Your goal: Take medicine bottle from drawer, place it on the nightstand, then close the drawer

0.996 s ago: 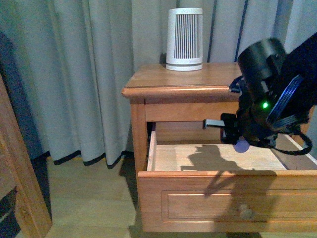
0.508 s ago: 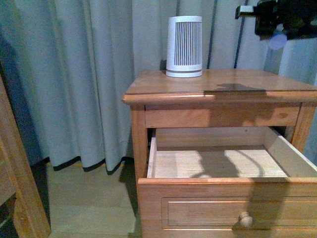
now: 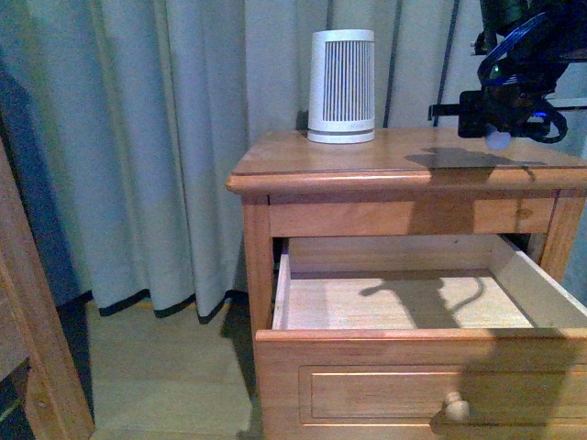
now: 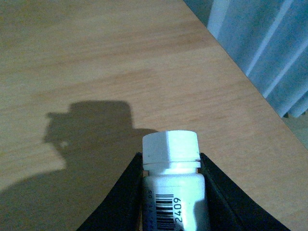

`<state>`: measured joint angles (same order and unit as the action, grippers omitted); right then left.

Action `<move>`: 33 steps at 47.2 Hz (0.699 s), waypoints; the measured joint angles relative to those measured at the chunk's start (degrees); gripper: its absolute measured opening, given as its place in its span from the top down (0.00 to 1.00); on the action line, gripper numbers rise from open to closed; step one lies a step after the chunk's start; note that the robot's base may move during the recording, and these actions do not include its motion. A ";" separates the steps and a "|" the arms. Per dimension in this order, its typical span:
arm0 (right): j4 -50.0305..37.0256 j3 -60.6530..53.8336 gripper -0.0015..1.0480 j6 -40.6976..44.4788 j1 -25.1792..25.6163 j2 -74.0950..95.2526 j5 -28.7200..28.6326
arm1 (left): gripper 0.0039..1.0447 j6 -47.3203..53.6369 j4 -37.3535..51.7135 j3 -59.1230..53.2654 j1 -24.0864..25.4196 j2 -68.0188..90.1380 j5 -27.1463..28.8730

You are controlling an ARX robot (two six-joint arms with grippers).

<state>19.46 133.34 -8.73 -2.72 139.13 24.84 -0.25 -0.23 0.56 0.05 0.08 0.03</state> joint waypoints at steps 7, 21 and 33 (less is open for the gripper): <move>2.01 2.47 0.61 0.87 -0.04 1.97 0.68 | 0.06 0.00 0.00 0.00 0.00 0.00 0.00; -1.84 0.46 0.22 -0.74 -0.02 0.04 -0.02 | 0.06 0.00 0.00 0.00 0.00 0.00 0.00; -8.46 -19.32 0.07 -2.45 0.09 -18.12 -0.66 | 0.06 0.00 0.00 0.00 0.00 0.00 0.00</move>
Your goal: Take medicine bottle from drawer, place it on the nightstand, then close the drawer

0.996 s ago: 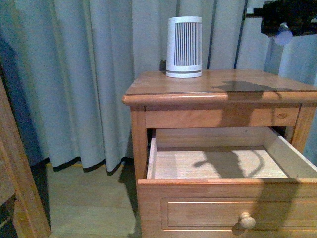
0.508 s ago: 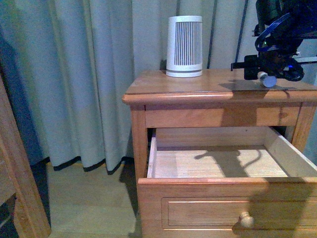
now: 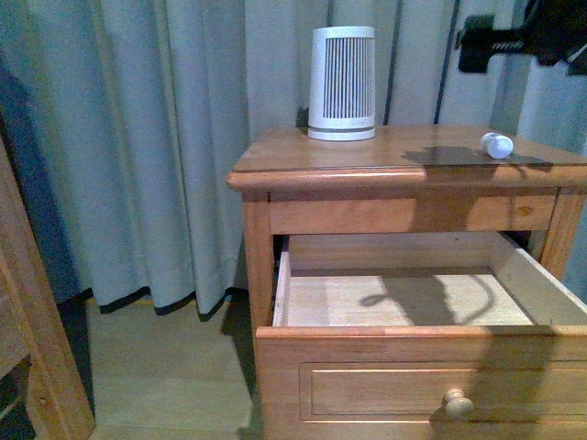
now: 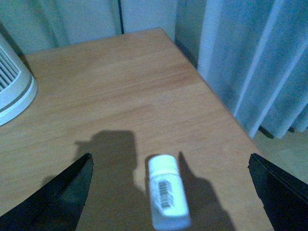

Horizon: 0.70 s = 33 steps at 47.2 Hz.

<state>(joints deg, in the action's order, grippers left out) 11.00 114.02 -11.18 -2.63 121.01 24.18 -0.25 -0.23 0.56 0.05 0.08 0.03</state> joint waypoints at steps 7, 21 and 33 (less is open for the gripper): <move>-9.66 -21.55 0.07 1.62 0.00 -19.17 -0.70 | 0.06 0.00 0.00 0.00 0.00 0.00 0.00; -12.68 -66.93 0.07 -0.09 -3.02 -51.67 -3.48 | 0.06 0.00 0.00 0.00 0.00 0.00 0.00; -12.68 -86.40 0.07 -4.90 -9.25 -56.52 -3.45 | 0.06 0.00 0.00 0.00 0.00 0.00 0.00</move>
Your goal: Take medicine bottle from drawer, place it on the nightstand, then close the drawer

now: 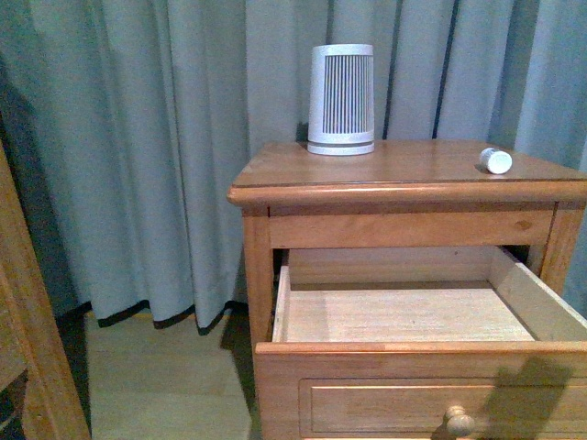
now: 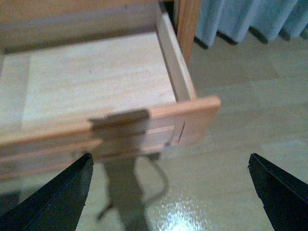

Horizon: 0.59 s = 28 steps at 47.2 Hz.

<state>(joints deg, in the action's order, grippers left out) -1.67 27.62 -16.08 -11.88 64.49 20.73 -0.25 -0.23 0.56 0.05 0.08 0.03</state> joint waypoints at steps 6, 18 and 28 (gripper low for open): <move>-3.96 -4.20 0.07 -1.14 -1.75 3.19 0.07 | 0.06 0.00 0.00 0.00 0.00 0.00 0.00; -19.06 -3.56 0.07 -0.33 0.20 18.14 0.98 | 0.06 0.00 0.00 0.00 0.00 0.00 0.00; -30.36 3.04 0.07 3.48 2.45 32.02 1.60 | 0.06 0.00 0.00 0.00 0.00 0.00 0.00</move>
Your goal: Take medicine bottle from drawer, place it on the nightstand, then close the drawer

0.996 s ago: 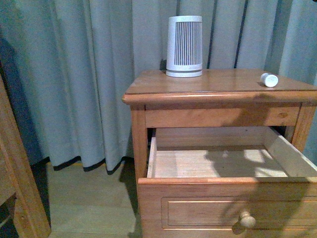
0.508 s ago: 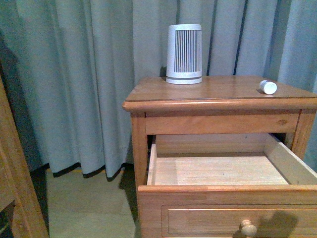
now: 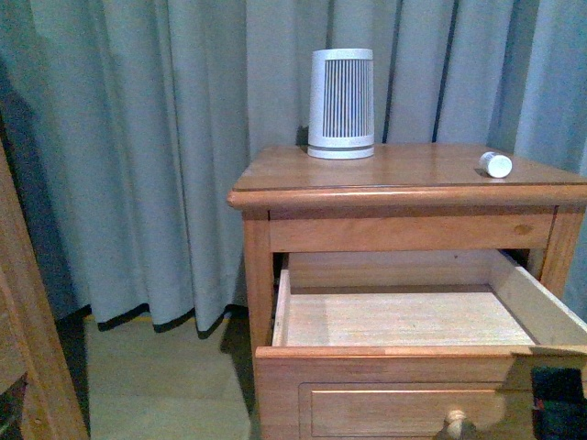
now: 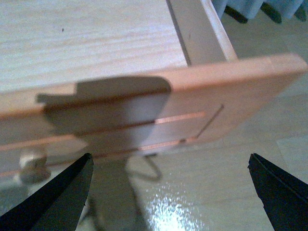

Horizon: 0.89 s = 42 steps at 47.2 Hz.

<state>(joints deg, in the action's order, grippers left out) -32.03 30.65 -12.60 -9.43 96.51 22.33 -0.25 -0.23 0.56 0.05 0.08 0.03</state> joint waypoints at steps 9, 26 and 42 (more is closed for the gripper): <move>-4.24 12.74 0.07 6.69 1.49 13.99 0.74 | 0.06 0.00 0.00 0.00 0.00 0.00 0.00; 6.16 43.91 0.07 13.60 4.20 31.80 0.28 | 0.06 0.00 0.00 0.00 0.00 0.00 0.00; 10.36 55.39 0.07 18.10 4.79 37.97 0.26 | 0.06 0.00 0.00 0.00 0.00 0.00 0.00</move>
<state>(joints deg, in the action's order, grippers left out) -21.67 86.04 5.50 -4.64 134.47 22.59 -0.25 -0.23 0.56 0.05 0.08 0.03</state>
